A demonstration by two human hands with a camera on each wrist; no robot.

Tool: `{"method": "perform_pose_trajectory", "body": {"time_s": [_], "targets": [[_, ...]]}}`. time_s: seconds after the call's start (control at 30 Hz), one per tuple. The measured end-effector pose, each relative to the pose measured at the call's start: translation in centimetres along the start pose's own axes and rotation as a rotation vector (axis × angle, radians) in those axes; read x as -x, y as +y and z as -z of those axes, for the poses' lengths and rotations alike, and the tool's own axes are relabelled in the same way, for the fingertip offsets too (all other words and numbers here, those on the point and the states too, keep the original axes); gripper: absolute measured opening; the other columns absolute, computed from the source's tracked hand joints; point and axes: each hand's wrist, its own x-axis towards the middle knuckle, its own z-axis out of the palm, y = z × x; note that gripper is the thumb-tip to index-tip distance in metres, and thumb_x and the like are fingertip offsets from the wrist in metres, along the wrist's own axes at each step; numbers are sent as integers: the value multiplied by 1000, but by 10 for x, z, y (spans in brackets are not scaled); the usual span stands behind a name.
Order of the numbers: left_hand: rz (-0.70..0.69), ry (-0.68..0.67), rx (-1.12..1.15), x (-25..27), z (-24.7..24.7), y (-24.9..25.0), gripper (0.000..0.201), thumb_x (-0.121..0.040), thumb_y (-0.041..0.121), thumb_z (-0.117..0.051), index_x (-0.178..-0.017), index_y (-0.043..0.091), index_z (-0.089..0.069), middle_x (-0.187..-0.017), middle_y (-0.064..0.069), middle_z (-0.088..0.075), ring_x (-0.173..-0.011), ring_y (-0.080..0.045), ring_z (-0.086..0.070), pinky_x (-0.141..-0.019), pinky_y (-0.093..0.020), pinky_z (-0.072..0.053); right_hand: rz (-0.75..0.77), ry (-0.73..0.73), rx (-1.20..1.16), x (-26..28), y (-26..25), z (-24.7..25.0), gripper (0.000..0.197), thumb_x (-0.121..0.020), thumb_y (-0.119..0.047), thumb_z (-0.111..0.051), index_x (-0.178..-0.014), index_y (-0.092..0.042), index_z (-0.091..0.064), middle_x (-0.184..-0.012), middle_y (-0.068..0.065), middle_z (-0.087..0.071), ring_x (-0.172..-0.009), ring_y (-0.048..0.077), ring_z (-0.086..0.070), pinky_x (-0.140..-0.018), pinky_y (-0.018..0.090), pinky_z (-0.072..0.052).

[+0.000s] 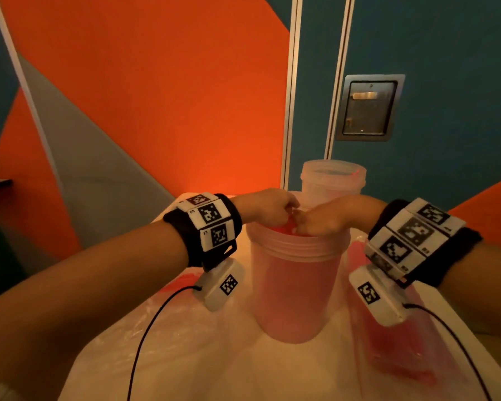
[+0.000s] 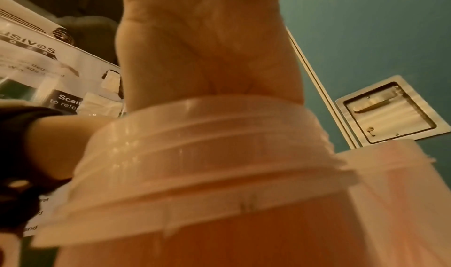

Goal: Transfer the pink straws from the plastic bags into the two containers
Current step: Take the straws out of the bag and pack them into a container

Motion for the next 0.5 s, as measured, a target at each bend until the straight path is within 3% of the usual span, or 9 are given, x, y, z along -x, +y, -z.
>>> {"method": "perform_pose_trajectory", "body": {"time_s": [0.07,0.13,0.2,0.27,0.33,0.37,0.43,0.5], "targets": [[-23,131,92,8,4,-2,45,-90,6,-49,-135,9,-45,-130,-6,-55,-116,-21,-52,-85,-23,-40,26,78,-25,6,-4,3,45,-103,-25,-25,-141,-4,-35,-147,16,-36,-133,27,-35,-112,35,-24],[-19,278,215,23,12,-6,37,-88,2,-48,-123,10,-56,-110,-2,-63,-98,-17,-57,-71,-16,-42,-12,249,-32,17,-12,9,46,-102,-32,-26,-136,-6,-43,-137,17,-47,-124,31,-45,-106,39,-34],[24,388,328,42,21,-17,27,-85,-2,-47,-98,13,-64,-80,5,-60,-73,-13,-53,-52,-10,-38,-62,539,-74,30,-26,13,40,-100,-30,-33,-120,-7,-59,-120,19,-60,-109,32,-54,-92,38,-43],[107,399,407,64,26,-31,22,-83,-3,-45,-76,14,-58,-65,2,-54,-59,-15,-49,-49,-17,-41,-29,807,-178,42,-51,14,30,-93,-23,-42,-97,-8,-68,-100,16,-67,-94,33,-58,-81,39,-49],[215,291,404,88,26,-48,23,-84,-2,-47,-67,12,-55,-60,-5,-54,-55,-18,-51,-52,-23,-45,79,896,-240,50,-82,14,22,-89,-19,-46,-82,-12,-66,-89,14,-67,-87,32,-59,-75,38,-50],[276,196,386,99,23,-56,24,-84,-2,-48,-66,10,-56,-57,-6,-55,-52,-17,-53,-51,-23,-47,134,861,-243,50,-97,14,20,-88,-20,-47,-78,-14,-63,-87,13,-66,-86,31,-59,-71,35,-49],[386,-62,329,121,13,-72,24,-84,-6,-46,-68,4,-61,-48,-1,-58,-43,-12,-56,-48,-19,-50,219,679,-185,47,-128,11,18,-89,-19,-48,-80,-14,-62,-85,13,-60,-83,28,-56,-60,29,-40],[489,-332,277,141,-6,-86,28,-86,-8,-38,-79,-1,-64,-51,1,-62,-39,-9,-58,-47,-17,-52,270,463,-120,27,-154,3,16,-89,-15,-47,-79,-11,-59,-80,10,-55,-75,24,-52,-53,25,-35]]}}
